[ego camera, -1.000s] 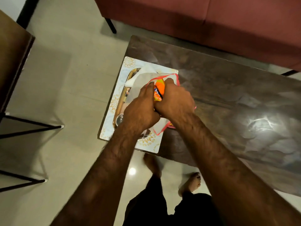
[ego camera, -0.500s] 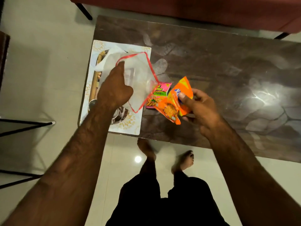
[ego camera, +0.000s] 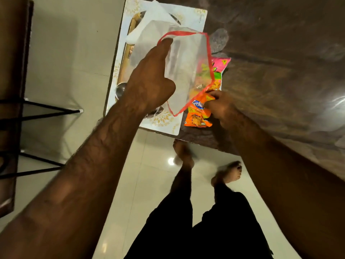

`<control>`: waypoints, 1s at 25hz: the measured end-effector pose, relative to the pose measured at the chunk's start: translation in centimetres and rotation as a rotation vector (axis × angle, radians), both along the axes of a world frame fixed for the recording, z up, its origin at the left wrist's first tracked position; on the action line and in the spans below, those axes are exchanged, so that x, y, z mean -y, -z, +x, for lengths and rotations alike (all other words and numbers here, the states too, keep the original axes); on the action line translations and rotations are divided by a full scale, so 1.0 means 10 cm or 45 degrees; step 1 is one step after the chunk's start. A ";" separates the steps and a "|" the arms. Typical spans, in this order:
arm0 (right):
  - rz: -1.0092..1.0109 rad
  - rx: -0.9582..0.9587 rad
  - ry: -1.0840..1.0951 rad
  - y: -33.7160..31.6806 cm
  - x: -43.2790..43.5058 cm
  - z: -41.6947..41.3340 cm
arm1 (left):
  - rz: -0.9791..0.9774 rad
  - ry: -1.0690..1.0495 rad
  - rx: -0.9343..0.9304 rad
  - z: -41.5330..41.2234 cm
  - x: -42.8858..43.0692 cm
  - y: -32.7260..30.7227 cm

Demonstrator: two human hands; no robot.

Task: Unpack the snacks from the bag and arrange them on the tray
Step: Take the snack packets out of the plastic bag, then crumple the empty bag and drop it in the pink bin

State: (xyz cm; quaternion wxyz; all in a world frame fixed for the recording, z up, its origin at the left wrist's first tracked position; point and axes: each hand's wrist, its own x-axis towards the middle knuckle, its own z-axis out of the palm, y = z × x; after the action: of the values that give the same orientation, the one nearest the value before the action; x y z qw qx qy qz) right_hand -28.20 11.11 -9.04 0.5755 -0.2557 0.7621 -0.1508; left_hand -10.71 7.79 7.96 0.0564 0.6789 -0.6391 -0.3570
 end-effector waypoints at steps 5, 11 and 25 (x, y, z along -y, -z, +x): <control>-0.251 -0.522 -0.138 -0.54 0.08 -0.19 | 0.033 -0.042 -0.088 0.31 0.12 -0.15; -0.502 -0.074 -0.412 -1.27 0.64 0.00 | -0.082 -0.140 -0.401 0.55 0.34 -0.47; -0.846 0.291 0.035 -2.55 0.82 0.93 | 0.033 -0.329 -0.716 0.45 0.39 -0.93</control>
State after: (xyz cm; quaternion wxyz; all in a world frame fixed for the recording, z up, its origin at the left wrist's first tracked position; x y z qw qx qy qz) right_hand -18.91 2.91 16.44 0.5401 -0.4004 0.6054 -0.4260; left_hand -6.17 3.89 17.21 0.2672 0.6297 -0.5023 -0.5289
